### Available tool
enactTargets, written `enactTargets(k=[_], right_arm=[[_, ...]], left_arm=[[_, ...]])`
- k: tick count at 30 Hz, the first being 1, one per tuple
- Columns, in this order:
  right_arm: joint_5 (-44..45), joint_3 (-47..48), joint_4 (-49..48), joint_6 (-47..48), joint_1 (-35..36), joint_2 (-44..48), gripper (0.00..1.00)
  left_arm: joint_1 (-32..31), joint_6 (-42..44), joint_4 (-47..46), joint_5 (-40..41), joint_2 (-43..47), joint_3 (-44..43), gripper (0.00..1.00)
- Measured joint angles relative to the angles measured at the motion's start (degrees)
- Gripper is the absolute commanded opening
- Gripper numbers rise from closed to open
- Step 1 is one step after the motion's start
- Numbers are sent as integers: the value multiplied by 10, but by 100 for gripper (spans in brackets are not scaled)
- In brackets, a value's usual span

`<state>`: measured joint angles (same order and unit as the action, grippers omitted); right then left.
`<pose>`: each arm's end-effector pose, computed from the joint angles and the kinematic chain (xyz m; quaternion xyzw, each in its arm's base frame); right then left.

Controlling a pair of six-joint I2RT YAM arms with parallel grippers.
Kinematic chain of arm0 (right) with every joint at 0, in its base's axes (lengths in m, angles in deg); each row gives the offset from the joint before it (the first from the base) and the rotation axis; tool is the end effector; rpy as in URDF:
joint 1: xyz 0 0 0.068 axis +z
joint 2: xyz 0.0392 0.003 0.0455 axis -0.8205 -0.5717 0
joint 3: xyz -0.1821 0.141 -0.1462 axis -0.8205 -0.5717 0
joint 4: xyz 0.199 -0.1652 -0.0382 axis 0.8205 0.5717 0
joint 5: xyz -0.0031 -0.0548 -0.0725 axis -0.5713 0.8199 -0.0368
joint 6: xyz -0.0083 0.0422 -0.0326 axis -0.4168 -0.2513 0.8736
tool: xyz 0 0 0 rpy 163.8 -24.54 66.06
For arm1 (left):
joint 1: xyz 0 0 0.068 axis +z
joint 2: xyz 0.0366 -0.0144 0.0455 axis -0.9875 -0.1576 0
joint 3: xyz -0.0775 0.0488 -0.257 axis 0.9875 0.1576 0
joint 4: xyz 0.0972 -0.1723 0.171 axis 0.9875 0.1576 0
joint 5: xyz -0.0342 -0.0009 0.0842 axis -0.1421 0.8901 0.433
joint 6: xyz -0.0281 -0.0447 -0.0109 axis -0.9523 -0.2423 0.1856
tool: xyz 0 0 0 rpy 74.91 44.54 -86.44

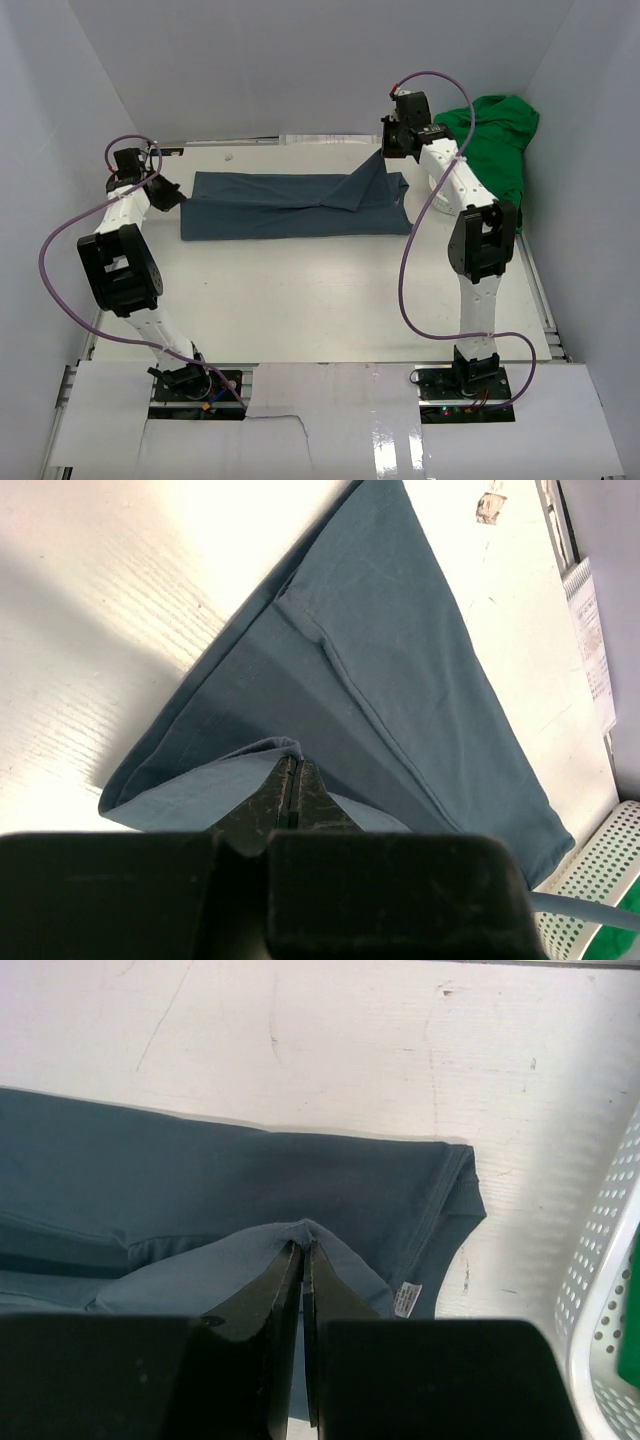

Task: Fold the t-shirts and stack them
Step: Fold the other side of the tshirt into a rectangle

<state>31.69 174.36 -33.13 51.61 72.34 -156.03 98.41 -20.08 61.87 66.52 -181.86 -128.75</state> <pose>0.4764 0.1459 0.3134 -0.0357 0.8918 0.0910 0.4417 0.3892 0.1151 0.2386 -0.4167 0.8396 -0.1573 0.3108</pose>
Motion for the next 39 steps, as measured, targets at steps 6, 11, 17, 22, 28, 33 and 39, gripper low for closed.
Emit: enactTargets(k=[6,11,17,22,28,33,39], right_arm=[[-5,0,-16,0,0,-7,8],[-14,0,-31,0,0,-24,8],[-16,-7,-59,0,0,-37,8],[-17,-7,-74,0,-1,-55,8],[-26,-5,-91,0,-4,-75,8],[-34,-2,-105,0,-6,-92,8],[-43,2,-130,-3,-7,-101,8]], left_arm=[[0,-2,-7,0,-24,-5,0],[0,-2,-14,-3,-36,-2,0],[0,-5,-26,-4,-39,3,0],[0,-5,-31,-4,-51,3,0],[0,-7,-33,-2,-73,3,0],[0,-8,-41,-1,-80,3,0],[0,-13,-47,0,-82,3,0]])
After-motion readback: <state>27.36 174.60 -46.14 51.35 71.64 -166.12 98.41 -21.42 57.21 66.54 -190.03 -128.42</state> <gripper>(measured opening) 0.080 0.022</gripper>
